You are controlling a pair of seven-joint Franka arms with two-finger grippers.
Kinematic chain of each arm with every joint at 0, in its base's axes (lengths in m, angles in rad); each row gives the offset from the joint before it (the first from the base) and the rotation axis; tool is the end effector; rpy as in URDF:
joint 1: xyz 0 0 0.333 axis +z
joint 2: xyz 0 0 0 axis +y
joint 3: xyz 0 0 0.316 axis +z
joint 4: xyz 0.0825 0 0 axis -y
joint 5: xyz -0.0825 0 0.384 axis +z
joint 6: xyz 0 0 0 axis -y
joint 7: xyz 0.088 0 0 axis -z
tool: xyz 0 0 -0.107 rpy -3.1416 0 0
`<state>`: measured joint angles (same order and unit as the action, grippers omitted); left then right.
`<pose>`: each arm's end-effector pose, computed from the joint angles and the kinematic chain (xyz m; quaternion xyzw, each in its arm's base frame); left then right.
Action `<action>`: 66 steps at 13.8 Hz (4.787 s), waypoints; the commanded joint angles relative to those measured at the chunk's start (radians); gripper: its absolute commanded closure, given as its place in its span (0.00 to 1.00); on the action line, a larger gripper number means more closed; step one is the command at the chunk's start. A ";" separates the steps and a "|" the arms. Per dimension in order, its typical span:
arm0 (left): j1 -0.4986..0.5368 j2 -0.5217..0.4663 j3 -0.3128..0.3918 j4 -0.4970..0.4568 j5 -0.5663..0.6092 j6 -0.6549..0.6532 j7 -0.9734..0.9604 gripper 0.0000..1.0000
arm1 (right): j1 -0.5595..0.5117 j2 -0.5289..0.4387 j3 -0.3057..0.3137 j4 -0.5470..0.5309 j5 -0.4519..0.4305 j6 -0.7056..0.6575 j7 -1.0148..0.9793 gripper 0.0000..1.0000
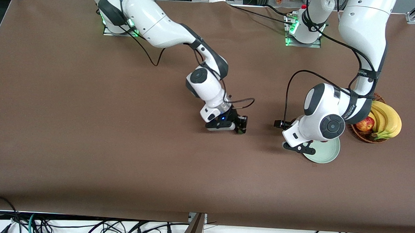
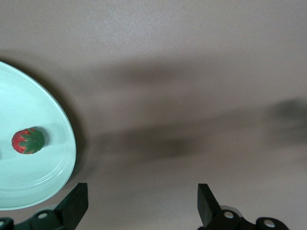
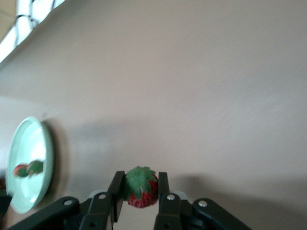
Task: Collect all strawberries into plate
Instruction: 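Carry the third strawberry with the right gripper and release it, then grasp the strawberry with the left gripper while the right gripper retracts, then lower the strawberry onto the plate and open the left gripper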
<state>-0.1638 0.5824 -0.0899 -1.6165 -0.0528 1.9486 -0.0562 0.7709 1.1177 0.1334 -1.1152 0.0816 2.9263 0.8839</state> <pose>0.6405 -0.1629 0.2687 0.9878 -0.0808 -0.1298 0.0289 0.5393 0.6047 0.2031 -0.9343 0.0803 -0.1627 0.3069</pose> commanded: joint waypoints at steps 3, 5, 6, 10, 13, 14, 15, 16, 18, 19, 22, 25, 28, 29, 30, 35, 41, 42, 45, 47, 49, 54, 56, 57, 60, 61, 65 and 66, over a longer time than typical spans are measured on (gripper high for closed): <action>-0.005 0.000 0.006 0.010 0.004 -0.014 -0.008 0.00 | 0.089 0.042 -0.008 0.072 0.018 0.036 0.082 0.85; -0.005 0.000 0.006 0.010 0.004 -0.014 -0.008 0.00 | 0.116 0.068 -0.008 0.072 0.018 0.107 0.086 0.85; -0.005 0.000 0.006 0.010 0.004 -0.014 -0.008 0.00 | 0.119 0.079 -0.008 0.072 0.017 0.140 0.084 0.82; -0.005 0.000 0.006 0.010 0.004 -0.014 -0.008 0.00 | 0.117 0.071 -0.012 0.072 0.017 0.134 0.079 0.00; -0.005 0.000 0.007 0.010 0.004 -0.014 -0.008 0.00 | 0.108 0.051 -0.012 0.074 0.018 0.081 0.078 0.00; -0.005 -0.001 0.007 0.010 0.004 -0.014 -0.008 0.00 | 0.105 0.033 -0.017 0.074 0.018 0.029 0.078 0.00; -0.006 -0.001 0.007 0.012 0.004 -0.014 -0.010 0.00 | 0.094 0.002 -0.024 0.074 0.018 -0.036 0.073 0.00; -0.006 -0.001 0.006 0.014 0.004 -0.014 -0.011 0.00 | 0.073 -0.028 -0.024 0.074 0.017 -0.111 0.069 0.00; -0.019 -0.001 0.004 0.020 0.004 -0.014 -0.057 0.00 | 0.001 -0.081 -0.017 0.074 0.012 -0.263 0.047 0.00; -0.038 -0.001 0.006 0.021 0.004 -0.014 -0.097 0.00 | -0.039 -0.110 -0.011 0.074 0.012 -0.341 0.008 0.00; -0.086 -0.001 0.006 0.021 0.004 -0.011 -0.206 0.00 | -0.151 -0.186 -0.009 0.074 0.018 -0.594 -0.202 0.00; -0.138 0.010 0.004 0.021 0.002 0.000 -0.330 0.00 | -0.260 -0.249 -0.011 0.072 0.020 -0.803 -0.411 0.00; -0.192 0.031 0.004 0.017 0.004 0.082 -0.469 0.00 | -0.376 -0.291 -0.015 0.072 0.015 -0.984 -0.600 0.00; -0.212 0.037 0.004 0.015 0.004 0.107 -0.494 0.00 | -0.416 -0.303 -0.018 0.072 0.009 -1.045 -0.652 0.00; -0.223 0.042 0.004 0.009 0.004 0.134 -0.501 0.00 | -0.458 -0.312 -0.021 0.072 0.007 -1.096 -0.692 0.00; -0.264 0.076 0.004 -0.008 0.004 0.193 -0.540 0.00 | -0.630 -0.389 -0.023 0.072 -0.081 -1.242 -0.856 0.00; -0.254 0.056 0.012 -0.074 0.192 0.190 -0.545 0.00 | -0.656 -0.528 -0.098 0.055 -0.195 -1.293 -0.896 0.00; -0.252 0.060 0.012 -0.089 0.197 0.199 -0.545 0.02 | -0.667 -0.565 -0.100 0.022 -0.195 -1.302 -0.896 0.00; -0.238 0.068 0.012 -0.097 0.241 0.233 -0.545 0.08 | -0.720 -0.717 -0.098 -0.136 -0.191 -1.302 -0.911 0.00; -0.227 0.069 0.012 -0.121 0.241 0.280 -0.544 0.17 | -0.740 -0.820 -0.097 -0.234 -0.187 -1.305 -0.913 0.00; -0.220 0.079 0.012 -0.123 0.241 0.294 -0.537 0.34 | -0.757 -0.907 -0.095 -0.334 -0.186 -1.305 -0.896 0.00; -0.214 0.086 0.012 -0.123 0.241 0.294 -0.531 0.81 | -0.775 -1.016 -0.090 -0.445 -0.180 -1.375 -0.910 0.00; -0.212 0.082 0.012 -0.121 0.241 0.290 -0.530 0.87 | -0.788 -1.041 -0.090 -0.445 -0.181 -1.398 -0.912 0.00; -0.212 0.079 0.012 -0.120 0.241 0.286 -0.530 0.87 | -0.792 -1.052 -0.090 -0.445 -0.178 -1.400 -0.912 0.00; -0.186 0.053 0.015 -0.106 0.241 0.254 -0.492 0.87 | -0.822 -1.058 -0.089 -0.460 -0.145 -1.383 -0.910 0.00; -0.165 0.036 0.013 -0.102 0.241 0.227 -0.440 0.87 | -0.822 -1.059 -0.083 -0.465 -0.132 -1.392 -0.907 0.00; -0.054 -0.024 0.015 -0.097 0.241 0.178 -0.156 0.86 | -0.823 -1.076 -0.057 -0.497 -0.120 -1.400 -0.849 0.00; -0.019 -0.030 0.015 -0.082 0.241 0.162 -0.080 0.86 | -0.823 -1.075 -0.057 -0.497 -0.118 -1.402 -0.858 0.00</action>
<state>-0.2371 0.5887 -0.0653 -1.7034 0.1609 2.1504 -0.2648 -0.0337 0.0809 0.0639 -1.5751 -0.0566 1.5286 0.0223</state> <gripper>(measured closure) 0.692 0.000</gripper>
